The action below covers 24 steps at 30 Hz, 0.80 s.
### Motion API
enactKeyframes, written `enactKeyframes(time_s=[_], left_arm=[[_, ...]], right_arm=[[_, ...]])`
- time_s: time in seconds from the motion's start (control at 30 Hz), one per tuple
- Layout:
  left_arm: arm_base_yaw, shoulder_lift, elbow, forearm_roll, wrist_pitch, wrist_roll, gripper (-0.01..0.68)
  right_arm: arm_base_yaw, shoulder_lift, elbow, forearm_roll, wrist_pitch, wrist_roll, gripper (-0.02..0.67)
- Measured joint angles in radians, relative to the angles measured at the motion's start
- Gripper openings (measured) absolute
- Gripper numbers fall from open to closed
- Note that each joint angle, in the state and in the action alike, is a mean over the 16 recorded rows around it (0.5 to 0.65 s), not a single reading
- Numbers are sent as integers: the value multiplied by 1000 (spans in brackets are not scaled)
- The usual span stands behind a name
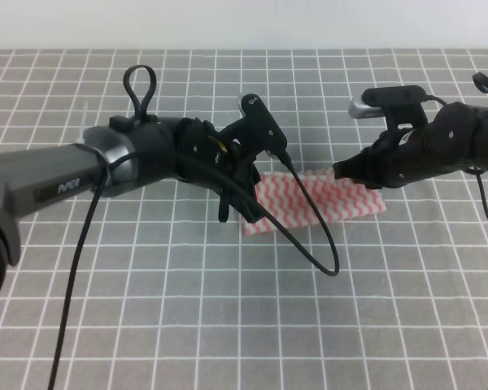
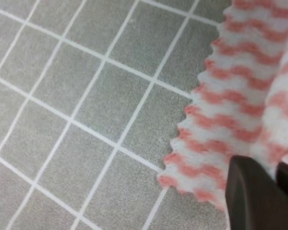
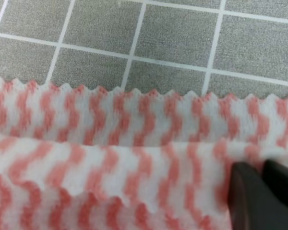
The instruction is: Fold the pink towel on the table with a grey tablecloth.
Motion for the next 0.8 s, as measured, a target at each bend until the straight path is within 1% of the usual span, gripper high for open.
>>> enactKeyframes(time_s=[0.33, 0.8], left_arm=[[3, 18, 0, 10, -15, -16, -2], [29, 45, 0, 12, -47, -45, 6]], right_arm=[[0, 6, 0, 0, -16, 0, 58], [0, 32, 0, 1, -54, 0, 79]])
